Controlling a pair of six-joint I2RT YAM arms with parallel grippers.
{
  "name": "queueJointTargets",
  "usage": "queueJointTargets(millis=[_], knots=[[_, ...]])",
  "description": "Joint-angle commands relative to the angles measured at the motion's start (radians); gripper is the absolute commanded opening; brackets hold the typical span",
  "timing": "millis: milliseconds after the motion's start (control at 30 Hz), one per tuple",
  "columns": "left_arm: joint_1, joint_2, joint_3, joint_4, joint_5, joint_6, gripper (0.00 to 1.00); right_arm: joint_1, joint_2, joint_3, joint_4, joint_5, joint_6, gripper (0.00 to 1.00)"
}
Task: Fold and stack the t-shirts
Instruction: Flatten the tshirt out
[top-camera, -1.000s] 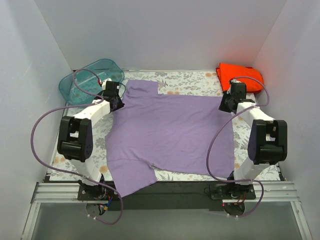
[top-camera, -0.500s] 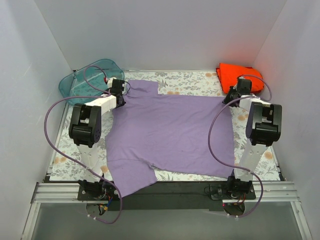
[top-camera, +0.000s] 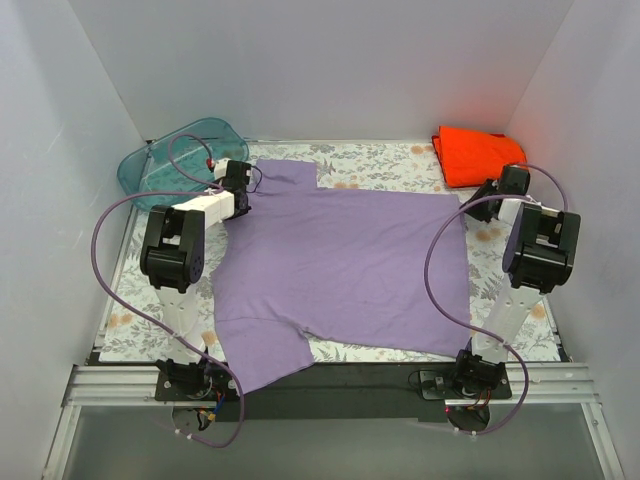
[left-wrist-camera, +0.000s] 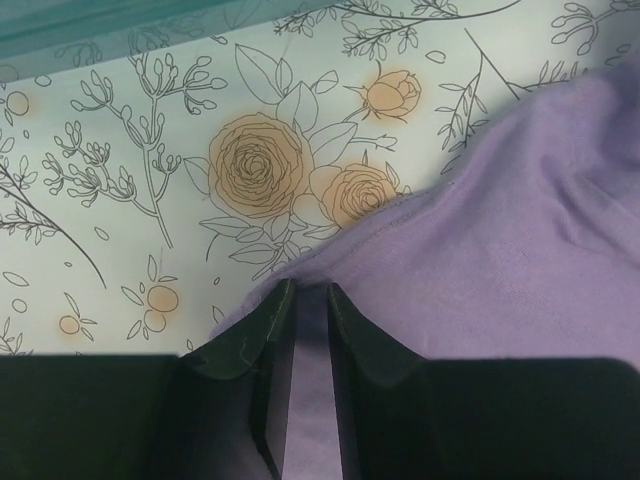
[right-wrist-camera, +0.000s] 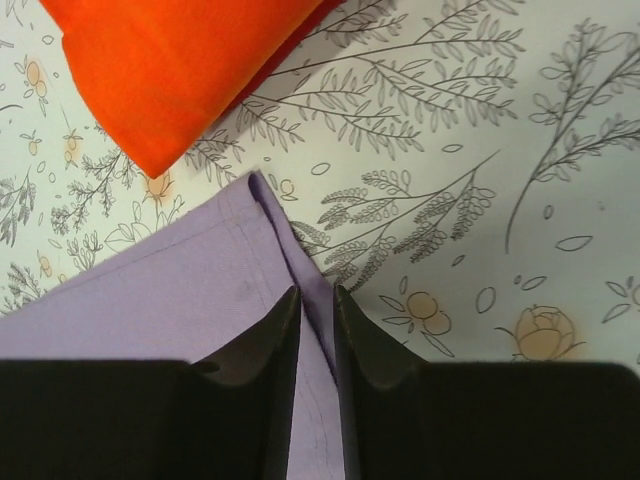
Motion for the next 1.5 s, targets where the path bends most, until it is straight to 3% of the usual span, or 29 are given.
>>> queueJointTargets(millis=[0,200,500,867,967,1300,1467], knots=[[0.006,-0.009,-0.029,-0.123,-0.043,-0.037,0.18,-0.04,0.009,-0.032,-0.028,0.036,0.009,0.27],[0.015,-0.032,-0.049,-0.213,-0.104,-0.077,0.18,-0.044,-0.009,-0.046,-0.056,0.037,0.008,0.27],[0.014,-0.097,-0.124,-0.227,-0.06,-0.103,0.22,-0.038,-0.049,-0.063,-0.058,0.003,-0.02,0.29],[0.012,-0.114,-0.017,-0.186,-0.023,-0.045,0.53,0.042,-0.174,-0.051,-0.071,-0.019,-0.115,0.39],[0.011,-0.159,-0.024,-0.186,0.036,-0.042,0.54,0.074,-0.216,-0.066,-0.096,-0.01,-0.147,0.42],[-0.058,-0.441,-0.242,-0.227,0.155,-0.095,0.56,0.287,-0.427,-0.298,-0.168,0.043,-0.161,0.47],[-0.071,-0.58,-0.389,-0.246,0.169,-0.094,0.57,0.298,-0.486,-0.393,-0.211,0.101,-0.199,0.47]])
